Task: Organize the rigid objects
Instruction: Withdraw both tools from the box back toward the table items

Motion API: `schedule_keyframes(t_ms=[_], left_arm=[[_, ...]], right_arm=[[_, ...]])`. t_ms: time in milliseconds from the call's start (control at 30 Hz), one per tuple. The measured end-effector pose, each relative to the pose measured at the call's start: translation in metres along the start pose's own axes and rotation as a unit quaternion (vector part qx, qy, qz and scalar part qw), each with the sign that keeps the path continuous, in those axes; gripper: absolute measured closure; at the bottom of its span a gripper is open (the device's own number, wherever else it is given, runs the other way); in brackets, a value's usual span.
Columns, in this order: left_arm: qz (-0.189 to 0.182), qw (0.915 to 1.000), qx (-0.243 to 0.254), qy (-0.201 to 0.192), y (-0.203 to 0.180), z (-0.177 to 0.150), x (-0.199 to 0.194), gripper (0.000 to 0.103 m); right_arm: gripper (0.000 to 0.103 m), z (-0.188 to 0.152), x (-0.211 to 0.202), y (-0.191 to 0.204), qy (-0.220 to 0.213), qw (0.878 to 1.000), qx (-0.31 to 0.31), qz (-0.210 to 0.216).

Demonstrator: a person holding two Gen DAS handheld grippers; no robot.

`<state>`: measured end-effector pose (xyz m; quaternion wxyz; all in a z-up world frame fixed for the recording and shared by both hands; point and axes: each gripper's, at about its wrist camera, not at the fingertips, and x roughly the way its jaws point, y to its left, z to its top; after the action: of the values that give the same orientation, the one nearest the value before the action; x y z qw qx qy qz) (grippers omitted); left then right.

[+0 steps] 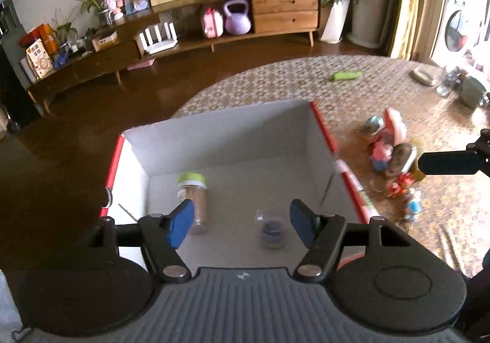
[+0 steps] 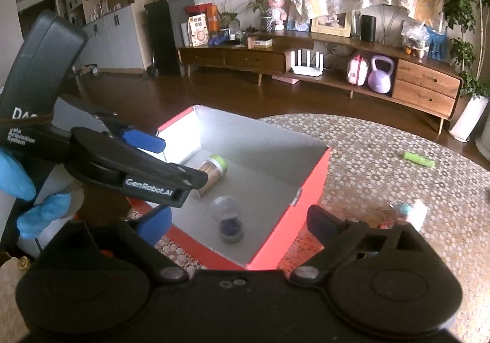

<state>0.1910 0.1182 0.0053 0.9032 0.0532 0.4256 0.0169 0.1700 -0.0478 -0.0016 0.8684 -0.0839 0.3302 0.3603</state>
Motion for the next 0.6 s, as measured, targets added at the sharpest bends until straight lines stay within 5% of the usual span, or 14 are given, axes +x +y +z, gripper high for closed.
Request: schedule_keyframes(t_ms=[300,433,600], left_arm=[[-0.028,0.9991,0.006,-0.031,-0.036,-0.008,-0.026,0.034],[-0.044,0.9980,-0.003,-0.045,-0.050,-0.013,-0.031,0.022],[-0.061,0.9963,-0.022,-0.056,-0.070,-0.020,-0.031,0.022]], right_arm=[[0.001,-0.022,-0.048,-0.039,-0.019,0.999,0.023,-0.032],[0.000,-0.035,-0.068,-0.068,-0.025,0.997,0.047,-0.057],[0.000,-0.052,-0.083,-0.094,-0.032,0.994,0.070,-0.082]])
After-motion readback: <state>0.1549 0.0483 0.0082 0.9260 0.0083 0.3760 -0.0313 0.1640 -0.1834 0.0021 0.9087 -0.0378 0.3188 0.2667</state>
